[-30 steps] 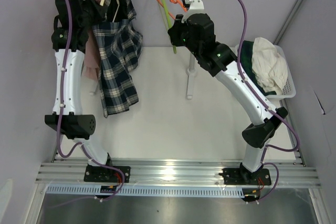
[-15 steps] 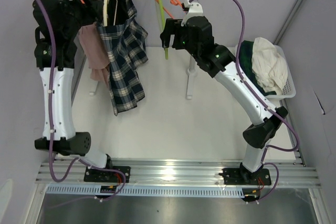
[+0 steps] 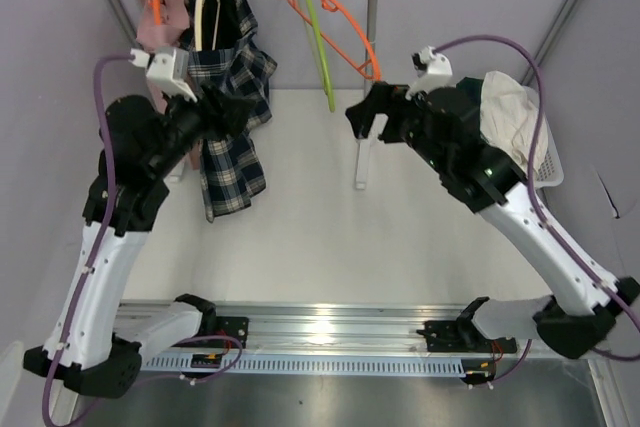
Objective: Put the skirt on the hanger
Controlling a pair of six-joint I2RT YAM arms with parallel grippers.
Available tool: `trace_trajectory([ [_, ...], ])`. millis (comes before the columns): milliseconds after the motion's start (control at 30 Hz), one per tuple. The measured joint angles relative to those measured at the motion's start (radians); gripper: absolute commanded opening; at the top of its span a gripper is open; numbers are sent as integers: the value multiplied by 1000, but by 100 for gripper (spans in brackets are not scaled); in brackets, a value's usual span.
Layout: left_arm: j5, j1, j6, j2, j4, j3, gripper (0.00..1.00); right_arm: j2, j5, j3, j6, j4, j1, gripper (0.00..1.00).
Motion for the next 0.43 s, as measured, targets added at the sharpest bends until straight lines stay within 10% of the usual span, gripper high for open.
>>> trace_trajectory([
  [433, 0, -115, -14, -256, 2, -426, 64, -341, 44, -438, 71, -60, 0, 100],
])
